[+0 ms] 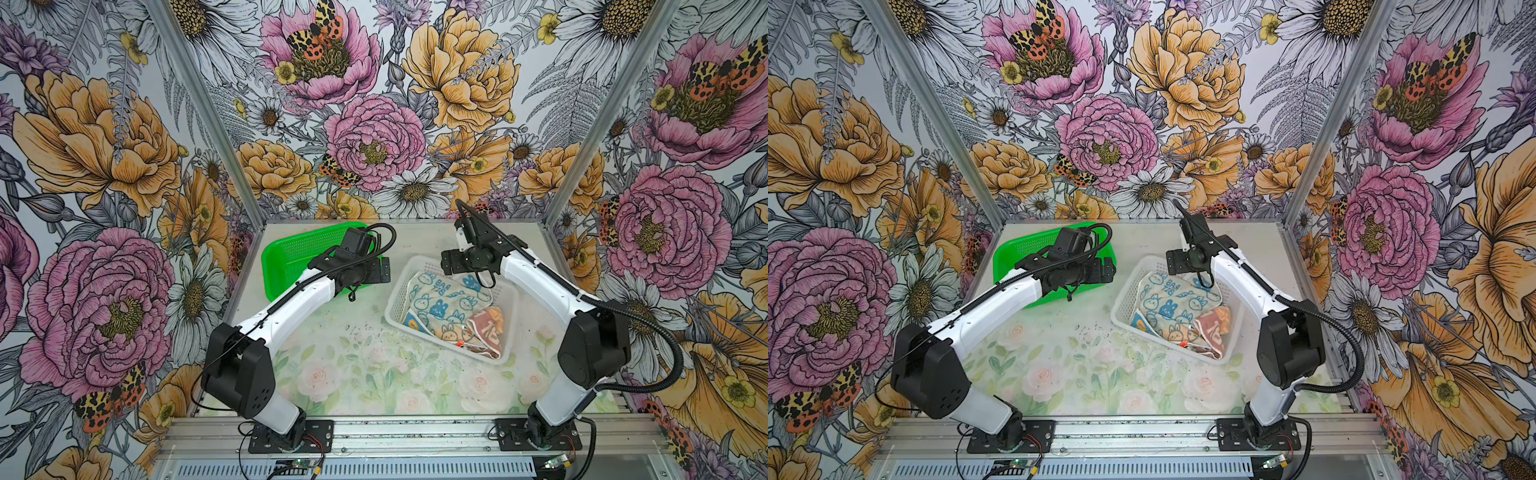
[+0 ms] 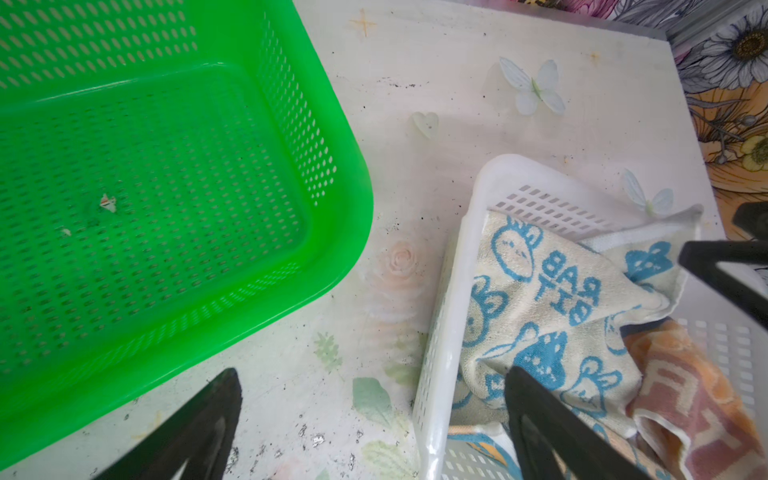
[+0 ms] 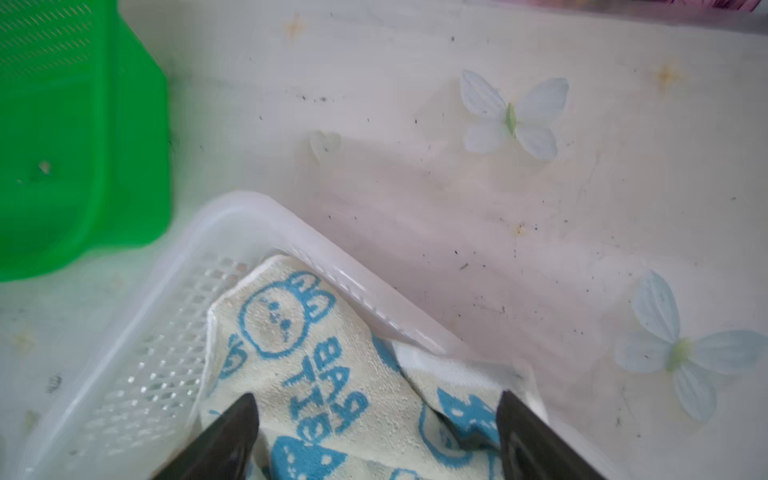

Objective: Fold and stack the towels

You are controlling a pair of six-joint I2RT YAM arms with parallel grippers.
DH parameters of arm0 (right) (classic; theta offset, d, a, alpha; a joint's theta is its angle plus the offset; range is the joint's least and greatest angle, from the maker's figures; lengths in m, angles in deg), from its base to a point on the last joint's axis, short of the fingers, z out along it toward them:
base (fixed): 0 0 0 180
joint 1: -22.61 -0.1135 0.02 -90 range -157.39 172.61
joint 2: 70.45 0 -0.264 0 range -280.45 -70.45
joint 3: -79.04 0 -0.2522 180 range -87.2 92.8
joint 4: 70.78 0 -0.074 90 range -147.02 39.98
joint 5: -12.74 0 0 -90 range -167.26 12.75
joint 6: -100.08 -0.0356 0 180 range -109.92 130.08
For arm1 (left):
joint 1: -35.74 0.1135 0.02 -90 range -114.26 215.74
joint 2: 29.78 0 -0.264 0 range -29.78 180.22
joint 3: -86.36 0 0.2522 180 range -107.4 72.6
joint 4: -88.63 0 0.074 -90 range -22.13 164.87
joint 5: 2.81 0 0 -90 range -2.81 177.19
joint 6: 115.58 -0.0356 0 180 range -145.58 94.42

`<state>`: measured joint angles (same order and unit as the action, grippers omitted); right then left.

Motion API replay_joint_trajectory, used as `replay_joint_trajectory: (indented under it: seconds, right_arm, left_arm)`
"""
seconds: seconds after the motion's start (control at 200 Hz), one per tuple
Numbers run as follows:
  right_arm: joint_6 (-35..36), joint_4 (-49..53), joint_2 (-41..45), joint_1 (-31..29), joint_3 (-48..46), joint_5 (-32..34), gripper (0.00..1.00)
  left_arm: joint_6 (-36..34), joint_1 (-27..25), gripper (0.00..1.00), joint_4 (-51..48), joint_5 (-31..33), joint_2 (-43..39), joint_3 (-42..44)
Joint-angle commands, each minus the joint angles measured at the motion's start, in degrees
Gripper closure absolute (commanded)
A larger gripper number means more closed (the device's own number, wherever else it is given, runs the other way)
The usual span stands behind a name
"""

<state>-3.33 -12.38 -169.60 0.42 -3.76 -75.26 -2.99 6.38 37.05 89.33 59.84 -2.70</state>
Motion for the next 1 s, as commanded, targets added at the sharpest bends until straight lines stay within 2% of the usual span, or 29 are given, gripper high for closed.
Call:
replay_joint_trajectory:
  seconds: [0.0,0.33,0.48,0.605,0.786,0.991]
  right_arm:
    - [4.2,0.7,-1.6,-0.6,0.5,7.6,0.10]
    - [9.2,1.6,-11.3,-1.4,6.1,18.2,0.15]
    - [8.8,1.9,-13.2,-1.1,6.3,26.8,0.17]
    - [7.3,1.9,-13.4,0.0,5.6,28.9,0.24]
    - [4.4,1.8,-12.9,4.4,4.7,32.6,0.33]
    - [2.6,1.9,-14.6,13.6,6.0,34.4,0.33]
  left_arm:
    - [0.4,-1.4,0.01,1.1,0.6,0.6,-2.1]
    - [-0.2,-1.7,0.01,1.0,0.8,-0.3,-0.4]
    - [-0.3,-1.6,0.01,1.0,0.2,0.5,-1.1]
    - [-0.2,-1.7,0.01,1.0,-0.2,1.7,-2.3]
    - [-0.3,-2.5,0.01,1.0,-0.7,3.3,-3.9]
    - [-0.5,-2.8,0.01,1.0,-1.2,4.6,-4.8]
